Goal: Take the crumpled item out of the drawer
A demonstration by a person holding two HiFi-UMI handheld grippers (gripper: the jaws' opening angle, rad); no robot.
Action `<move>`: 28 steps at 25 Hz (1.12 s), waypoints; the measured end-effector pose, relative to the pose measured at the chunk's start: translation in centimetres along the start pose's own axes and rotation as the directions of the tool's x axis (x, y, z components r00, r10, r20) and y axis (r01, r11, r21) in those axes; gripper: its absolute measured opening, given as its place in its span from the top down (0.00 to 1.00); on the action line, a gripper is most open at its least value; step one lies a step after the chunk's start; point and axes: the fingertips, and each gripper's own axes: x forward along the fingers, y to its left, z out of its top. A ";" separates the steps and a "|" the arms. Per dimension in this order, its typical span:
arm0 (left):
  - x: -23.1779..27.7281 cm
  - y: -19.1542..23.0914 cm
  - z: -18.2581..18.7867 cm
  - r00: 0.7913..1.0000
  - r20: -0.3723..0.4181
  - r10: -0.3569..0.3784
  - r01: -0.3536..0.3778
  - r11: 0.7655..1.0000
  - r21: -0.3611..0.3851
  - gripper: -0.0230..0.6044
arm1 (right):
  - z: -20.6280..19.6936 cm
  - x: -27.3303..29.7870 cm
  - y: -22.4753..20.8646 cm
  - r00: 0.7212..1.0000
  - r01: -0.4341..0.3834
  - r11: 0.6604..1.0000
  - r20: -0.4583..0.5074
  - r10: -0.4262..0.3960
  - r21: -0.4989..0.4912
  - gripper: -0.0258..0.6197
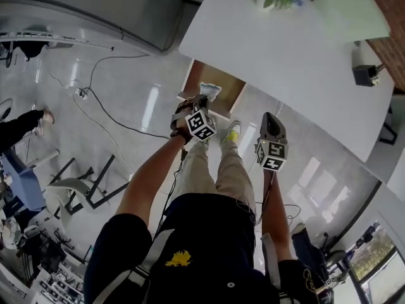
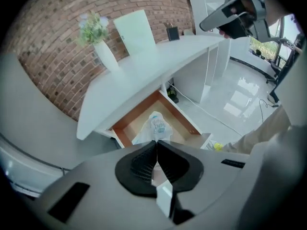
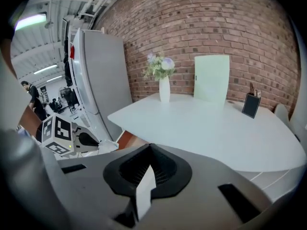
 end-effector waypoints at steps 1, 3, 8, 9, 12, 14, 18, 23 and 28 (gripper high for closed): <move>-1.4 1.0 0.8 1.000 0.028 0.013 -0.013 1.000 -0.005 0.93 | 1.2 -0.7 0.1 1.000 0.001 1.000 0.013 -0.001 -0.005 0.92; -4.0 3.2 2.9 0.995 0.089 0.049 -0.048 0.999 -0.005 0.93 | 3.6 -2.2 -0.2 0.999 0.015 1.000 0.046 -0.015 -0.005 0.92; -10.4 9.7 10.2 0.951 0.265 0.157 -0.156 0.987 -0.028 0.93 | 10.2 -7.1 -2.1 0.985 0.067 0.997 0.159 -0.061 -0.031 0.92; -11.8 10.9 11.8 0.938 0.297 0.181 -0.177 0.983 -0.041 0.93 | 11.6 -8.2 -2.4 0.981 0.078 0.996 0.183 -0.068 -0.048 0.92; -16.5 13.8 15.5 0.899 0.374 0.228 -0.215 0.974 -0.077 0.93 | 15.6 -11.2 -2.6 0.961 0.118 0.990 0.259 -0.093 -0.081 0.92; -19.8 14.6 17.7 0.876 0.421 0.236 -0.215 0.972 -0.098 0.93 | 18.7 -13.3 -2.3 0.943 0.138 0.985 0.318 -0.100 -0.099 0.92; -26.2 14.1 22.3 0.815 0.522 0.252 -0.239 0.966 -0.094 0.93 | 24.2 -17.9 -2.1 0.884 0.184 0.977 0.453 -0.115 -0.110 0.92; -32.1 11.8 26.7 0.740 0.622 0.257 -0.286 0.957 -0.054 0.93 | 27.8 -22.5 -1.9 0.838 0.247 0.954 0.531 -0.123 -0.170 0.92; -36.6 13.2 29.3 0.669 0.685 0.290 -0.303 0.947 -0.105 0.93 | 32.2 -25.0 -0.6 0.784 0.275 0.943 0.612 -0.106 -0.189 0.92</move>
